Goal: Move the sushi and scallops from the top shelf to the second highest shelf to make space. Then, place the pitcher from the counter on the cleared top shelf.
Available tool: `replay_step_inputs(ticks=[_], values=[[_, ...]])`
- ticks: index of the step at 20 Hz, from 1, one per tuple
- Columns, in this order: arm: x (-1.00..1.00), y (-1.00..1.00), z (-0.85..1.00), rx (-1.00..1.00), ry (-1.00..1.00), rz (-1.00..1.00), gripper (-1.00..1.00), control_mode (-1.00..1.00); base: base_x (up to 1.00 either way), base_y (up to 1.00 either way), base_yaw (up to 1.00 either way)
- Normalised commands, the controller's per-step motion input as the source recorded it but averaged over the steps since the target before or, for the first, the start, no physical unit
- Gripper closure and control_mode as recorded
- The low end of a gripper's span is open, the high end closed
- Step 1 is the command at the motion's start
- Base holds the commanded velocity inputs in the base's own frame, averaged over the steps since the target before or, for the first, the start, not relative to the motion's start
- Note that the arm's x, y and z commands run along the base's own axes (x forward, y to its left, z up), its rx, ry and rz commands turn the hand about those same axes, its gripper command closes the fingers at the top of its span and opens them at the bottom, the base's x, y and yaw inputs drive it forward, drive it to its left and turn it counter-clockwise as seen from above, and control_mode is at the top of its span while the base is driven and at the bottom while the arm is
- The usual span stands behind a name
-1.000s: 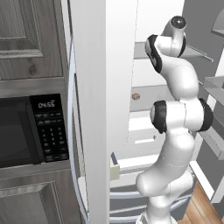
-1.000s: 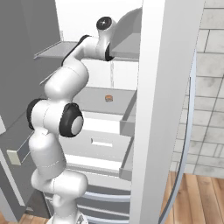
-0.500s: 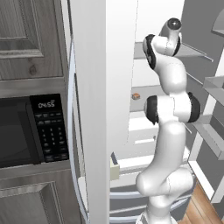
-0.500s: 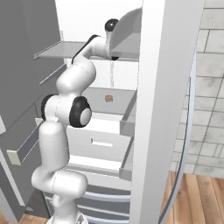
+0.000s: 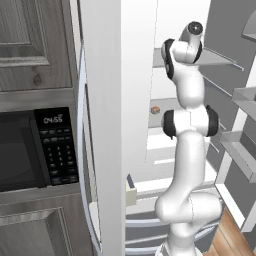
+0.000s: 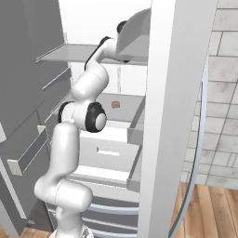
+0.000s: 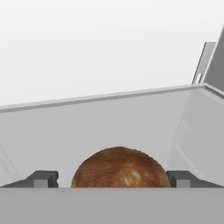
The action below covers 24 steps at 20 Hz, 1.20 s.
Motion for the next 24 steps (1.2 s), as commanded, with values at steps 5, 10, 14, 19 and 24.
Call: replay_step_inputs(ticks=[5,10,14,19,24], values=[[0.09,0.0,-0.41,0.0,0.0,0.0,1.0,-1.0,0.0,0.0,0.0],[0.0,0.0,-0.69,0.0,-0.06,0.0,1.0,-1.0,0.0,0.0,0.0],[0.0,0.03,-0.91,-0.02,-0.22,0.0,1.0,-1.0,0.0,0.0,0.0],[0.0,0.14,-0.93,0.0,-0.36,0.0,1.0,-1.0,0.0,0.0,0.0],[-0.15,0.19,-0.73,-0.01,-0.37,0.0,1.0,-1.0,0.0,0.0,0.0]])
